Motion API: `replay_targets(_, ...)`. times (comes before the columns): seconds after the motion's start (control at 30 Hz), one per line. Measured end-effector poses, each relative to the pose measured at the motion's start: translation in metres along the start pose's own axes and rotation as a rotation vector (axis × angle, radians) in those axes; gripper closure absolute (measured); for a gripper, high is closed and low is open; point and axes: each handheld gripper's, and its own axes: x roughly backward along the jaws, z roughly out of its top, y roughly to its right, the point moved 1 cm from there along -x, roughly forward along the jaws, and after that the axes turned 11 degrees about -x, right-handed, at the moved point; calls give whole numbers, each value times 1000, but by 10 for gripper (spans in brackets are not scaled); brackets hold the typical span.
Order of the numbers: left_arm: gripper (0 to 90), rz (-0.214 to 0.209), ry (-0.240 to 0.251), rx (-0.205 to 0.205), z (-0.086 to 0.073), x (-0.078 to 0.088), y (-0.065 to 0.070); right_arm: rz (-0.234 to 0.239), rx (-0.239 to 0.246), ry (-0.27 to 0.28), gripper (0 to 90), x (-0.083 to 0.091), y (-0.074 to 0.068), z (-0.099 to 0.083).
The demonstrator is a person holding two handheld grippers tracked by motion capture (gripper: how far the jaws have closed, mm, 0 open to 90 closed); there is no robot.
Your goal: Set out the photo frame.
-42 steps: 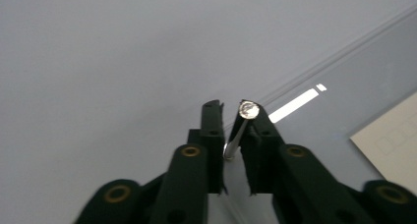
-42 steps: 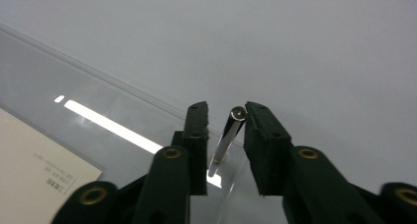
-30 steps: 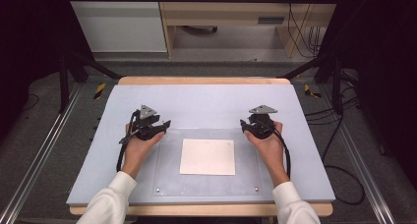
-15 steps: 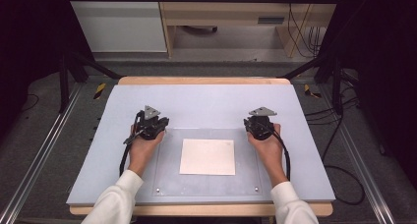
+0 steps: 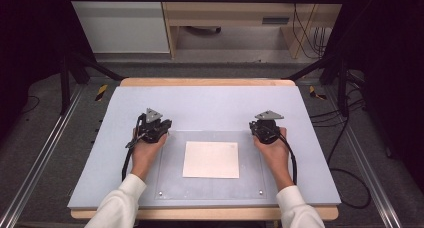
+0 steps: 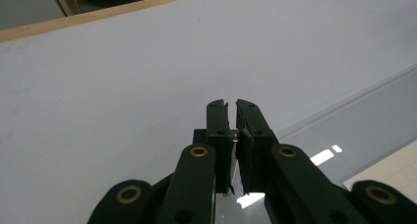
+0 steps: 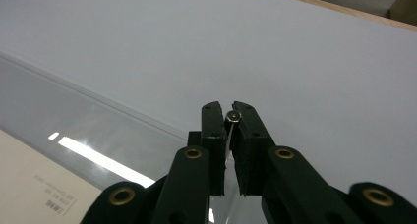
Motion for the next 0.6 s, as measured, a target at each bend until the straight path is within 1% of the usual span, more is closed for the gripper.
replay_targets(0.17, 840, -2, 5, 3, -1, 0, 0, 17, -18, -4, 853, 0, 1, 0)
replay_targets(0.2, 838, -1, 10, 3, -2, 0, 0, 16, -18, -5, 854, 0, 1, 0)
replay_targets(0.23, 836, -4, 14, 15, -2, 0, 0, 16, -19, -5, 853, 0, 1, 0)
replay_targets(0.4, 802, 0, 9, 23, -6, 1, 0, 18, -21, -3, 850, 0, 2, 0)
replay_targets(0.47, 806, -3, 7, 21, -6, 1, 0, 18, -20, -3, 848, 0, 2, 0)
replay_targets(0.53, 809, -3, 12, 27, -9, 1, 0, 19, -24, -1, 807, 0, 2, 0)
replay_targets(0.6, 826, -9, 13, 23, -10, 2, 1, 22, -23, -6, 792, 0, 1, 0)
